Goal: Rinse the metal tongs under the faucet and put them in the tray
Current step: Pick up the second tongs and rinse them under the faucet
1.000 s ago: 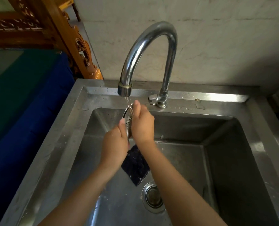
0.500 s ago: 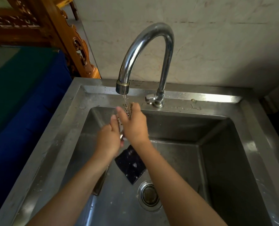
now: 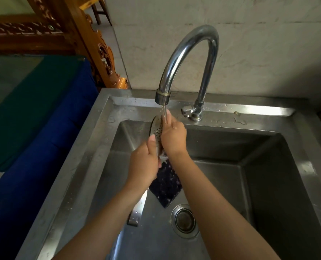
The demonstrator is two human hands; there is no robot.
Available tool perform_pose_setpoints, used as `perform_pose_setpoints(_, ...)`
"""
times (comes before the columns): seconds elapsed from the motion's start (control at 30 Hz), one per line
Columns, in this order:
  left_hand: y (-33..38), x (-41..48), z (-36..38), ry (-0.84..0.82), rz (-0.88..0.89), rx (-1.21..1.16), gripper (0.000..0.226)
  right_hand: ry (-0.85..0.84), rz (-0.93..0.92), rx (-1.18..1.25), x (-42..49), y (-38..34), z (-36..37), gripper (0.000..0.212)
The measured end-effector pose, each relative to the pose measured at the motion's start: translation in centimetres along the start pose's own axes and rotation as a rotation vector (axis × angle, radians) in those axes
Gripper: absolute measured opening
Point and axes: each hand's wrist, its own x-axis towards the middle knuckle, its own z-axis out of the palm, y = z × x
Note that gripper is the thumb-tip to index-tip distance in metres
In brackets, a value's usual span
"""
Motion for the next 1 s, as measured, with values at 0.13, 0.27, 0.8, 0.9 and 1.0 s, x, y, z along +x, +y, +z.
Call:
perform_pose_setpoints(0.13,-0.3,0.2,-0.2,0.014,0.006,-0.059,0.05,-0.028,-0.036,-0.036,-2.0,0.3,0.7,0.028)
perform_pose_setpoints(0.27,-0.8,0.8,-0.5,-0.002,-0.003,-0.075,0.059,-0.04,-0.206,-0.366,-3.0,0.6,0.6,0.032)
perform_pose_setpoints(0.8,4.5,3.7,-0.2,0.076,0.198,-0.148,0.041,0.113,-0.124,0.0,-2.5,-1.7,-0.1,0.041)
perform_pose_setpoints(0.9,3.7,2.0,0.6,-0.002,0.144,-0.18,0.041,0.13,-0.159,-0.008,-0.9,-2.8,-1.2,0.043)
perform_pose_setpoints(1.0,3.9,1.8,0.6,-0.072,0.079,-0.222,0.044,0.117,-0.184,0.034,-0.6,-3.2,-1.6,0.04)
